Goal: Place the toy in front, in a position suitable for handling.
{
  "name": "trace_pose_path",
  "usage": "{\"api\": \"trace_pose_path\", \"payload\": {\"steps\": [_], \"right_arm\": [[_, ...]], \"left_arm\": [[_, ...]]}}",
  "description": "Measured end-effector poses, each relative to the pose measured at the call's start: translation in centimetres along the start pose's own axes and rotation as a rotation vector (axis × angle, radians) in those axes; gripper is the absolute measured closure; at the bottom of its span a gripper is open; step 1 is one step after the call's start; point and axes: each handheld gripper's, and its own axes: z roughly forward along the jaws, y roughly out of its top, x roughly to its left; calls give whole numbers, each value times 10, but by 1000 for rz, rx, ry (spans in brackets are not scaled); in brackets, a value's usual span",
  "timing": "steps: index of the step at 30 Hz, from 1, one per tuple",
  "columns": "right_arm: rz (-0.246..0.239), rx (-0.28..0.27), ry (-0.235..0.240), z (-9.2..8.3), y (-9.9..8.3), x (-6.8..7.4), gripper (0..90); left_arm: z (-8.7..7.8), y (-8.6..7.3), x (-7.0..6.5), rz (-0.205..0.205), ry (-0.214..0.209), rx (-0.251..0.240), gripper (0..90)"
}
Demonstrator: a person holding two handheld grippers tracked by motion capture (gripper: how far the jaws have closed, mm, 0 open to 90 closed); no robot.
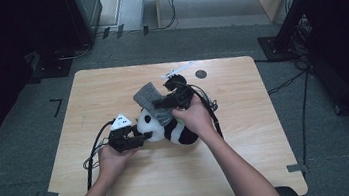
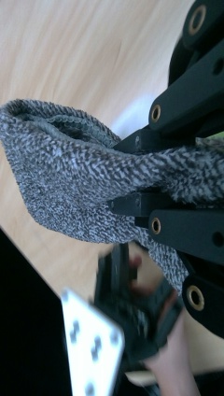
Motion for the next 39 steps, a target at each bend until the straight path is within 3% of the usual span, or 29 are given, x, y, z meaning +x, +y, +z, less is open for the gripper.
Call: {"api": "trace_pose_path", "payload": {"steps": [3,5,9,11,12,15,25,33,39], "right_arm": [[1,41,59,15,-3,12,778],[-16,68,50,25,-6,16,778],[1,103,51,38,-12,17,778],[-26,112,28,39,-13,18,777],[-52,119,10,40,-13,18,776],[-60,128,2,39,-12,15,776],[-25,121,-9,32,-7,-1,772],[29,106,14,27,-4,-16,768],[29,111,-16,25,0,-22,766]], "left_arm": [[0,0,-1,-2,3,3,463],[-1,0,-1,-3,3,4,462],[0,0,-1,3,8,9,462],[0,1,-1,-1,8,8,462],[0,1,-1,-2,7,8,462],[0,1,-1,-6,9,4,462],[0,1,-2,-8,10,-4,461],[0,1,-3,-1,17,0,462],[0,0,-2,-7,11,1,462]]}}
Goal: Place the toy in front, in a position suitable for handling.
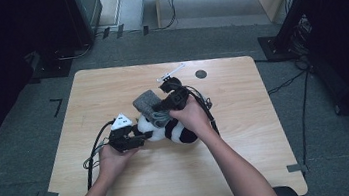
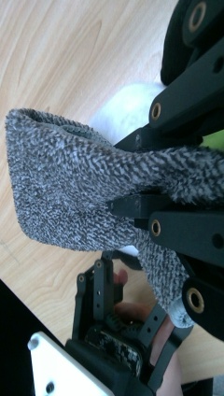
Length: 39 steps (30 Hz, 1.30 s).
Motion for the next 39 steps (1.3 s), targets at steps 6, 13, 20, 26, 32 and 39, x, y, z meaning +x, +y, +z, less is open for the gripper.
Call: {"api": "trace_pose_path", "payload": {"steps": [6,13,20,26,32,39], "right_arm": [[70,-2,-37,-6,-1,-20,769],[182,38,-49,-10,-16,-61,773],[112,31,-170,-12,-11,-53,770],[140,-63,-231,-37,-6,-59,773],[134,-177,-142,-69,-6,-50,772],[95,-193,-99,-84,-15,-40,772]], "left_arm": [[0,-2,0,8,-3,11,461],[1,-4,0,0,-22,-4,461],[1,-4,1,-3,-23,0,457],[1,-6,2,10,-24,13,451],[1,-6,2,12,-24,11,445],[1,-7,2,13,-23,11,442]]}}
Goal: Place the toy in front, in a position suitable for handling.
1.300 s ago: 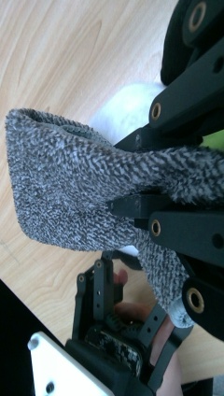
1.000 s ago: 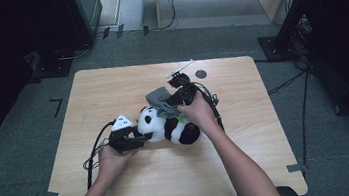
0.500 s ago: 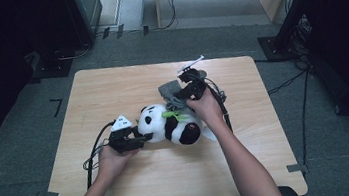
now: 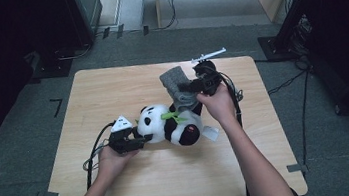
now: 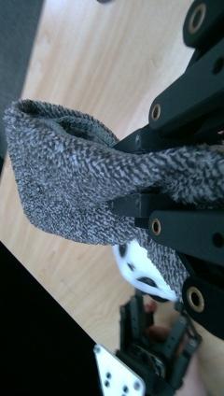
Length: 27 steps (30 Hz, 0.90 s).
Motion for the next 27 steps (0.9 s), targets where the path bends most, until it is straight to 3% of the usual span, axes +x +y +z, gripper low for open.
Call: {"api": "trace_pose_path", "payload": {"steps": [2,5,8,10,14,16,21,27], "right_arm": [[-2,26,5,5,-4,0,773],[36,69,69,18,-13,-1,773],[46,180,93,38,-26,-1,773],[43,153,101,42,-32,-4,773],[-10,157,5,37,-33,-8,771],[-43,163,-87,31,-34,-12,774],[10,146,-94,22,-42,-33,775],[10,112,-170,17,-36,-34,773]], "left_arm": [[0,0,0,0,1,1,442],[0,0,0,0,1,2,443],[0,0,-1,6,3,7,443],[0,0,0,-3,1,2,443],[0,1,-1,-9,2,2,445],[0,1,-1,-10,0,1,445],[1,1,-2,-9,-3,-7,446],[1,1,-1,-11,-3,-3,445]]}}
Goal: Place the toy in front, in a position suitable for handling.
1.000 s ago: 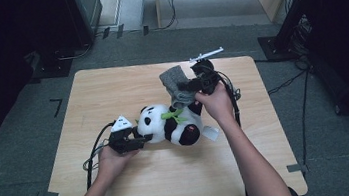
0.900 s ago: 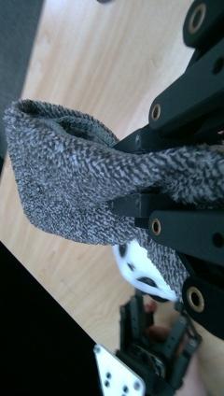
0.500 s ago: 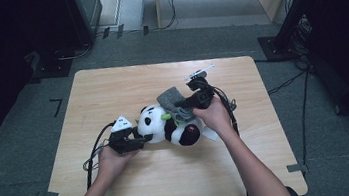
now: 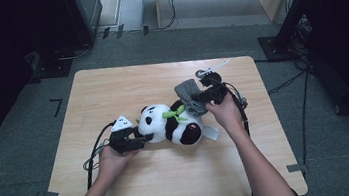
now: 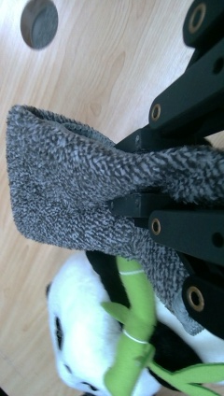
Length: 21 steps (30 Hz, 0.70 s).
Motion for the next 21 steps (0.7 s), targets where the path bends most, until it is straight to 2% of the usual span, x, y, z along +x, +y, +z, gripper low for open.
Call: {"api": "trace_pose_path", "payload": {"steps": [2,5,8,10,13,17,19,21], "right_arm": [[2,-22,-24,-8,5,0,774],[8,-69,-28,-23,12,0,776],[7,-112,-4,-36,17,3,775],[8,-130,39,-41,19,9,775],[-3,-113,89,-35,19,19,775],[5,-76,204,-16,16,35,775],[-5,-48,231,-7,14,42,775],[-31,-20,217,5,10,50,775]], "left_arm": [[0,-1,0,5,2,3,444],[0,-1,1,8,2,5,443],[0,-1,1,7,4,5,442],[0,-1,0,6,5,5,442],[0,-1,0,7,5,6,442],[0,-1,1,7,5,6,441],[0,-1,1,8,5,8,442],[0,-1,0,10,5,9,441]]}}
